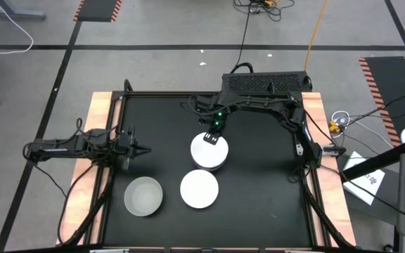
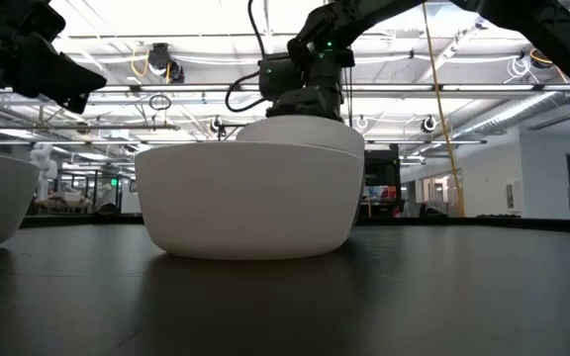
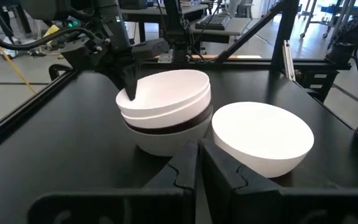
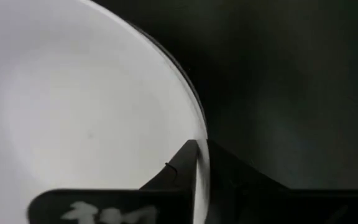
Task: Nest bowls inside each other
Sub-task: Stack the right white bowl on the white bowl, then stack the gray bowl on the white bowl
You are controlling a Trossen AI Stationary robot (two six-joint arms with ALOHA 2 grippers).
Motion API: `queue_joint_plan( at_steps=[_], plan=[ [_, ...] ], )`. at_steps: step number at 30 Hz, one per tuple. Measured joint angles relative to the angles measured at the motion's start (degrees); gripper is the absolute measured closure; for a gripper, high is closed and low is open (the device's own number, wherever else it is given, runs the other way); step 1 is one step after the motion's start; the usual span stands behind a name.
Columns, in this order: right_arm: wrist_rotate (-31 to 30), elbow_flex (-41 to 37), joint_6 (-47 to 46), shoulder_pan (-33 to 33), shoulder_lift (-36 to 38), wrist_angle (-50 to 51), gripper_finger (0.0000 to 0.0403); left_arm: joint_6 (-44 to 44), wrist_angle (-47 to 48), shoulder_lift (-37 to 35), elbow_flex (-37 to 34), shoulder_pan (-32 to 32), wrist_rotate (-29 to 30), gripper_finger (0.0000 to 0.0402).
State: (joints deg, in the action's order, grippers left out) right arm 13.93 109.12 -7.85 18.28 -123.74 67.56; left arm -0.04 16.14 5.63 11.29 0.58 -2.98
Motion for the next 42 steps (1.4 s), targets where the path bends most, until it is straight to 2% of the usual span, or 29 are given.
queue_joint_plan(
  at_steps=[18,27,36,42],
  plan=[
    [-0.48,-0.17,-1.51,-1.79,-0.38,-3.11,0.0232,0.33,0.05,-0.01,0.00,0.00,0.01,0.0378],
    [-0.43,-0.07,1.35,-1.75,3.82,-6.08,0.0179,0.18,-0.05,-0.02,0.00,0.00,0.23,0.0378],
    [-0.43,-0.45,9.90,-2.73,13.70,-11.93,0.0172,0.59,-0.26,-0.02,0.00,0.02,1.46,0.0378],
    [-0.19,-9.65,10.20,-3.52,22.01,-22.13,0.0208,0.38,-0.19,-0.01,0.02,0.02,1.72,0.0378]
  ],
)
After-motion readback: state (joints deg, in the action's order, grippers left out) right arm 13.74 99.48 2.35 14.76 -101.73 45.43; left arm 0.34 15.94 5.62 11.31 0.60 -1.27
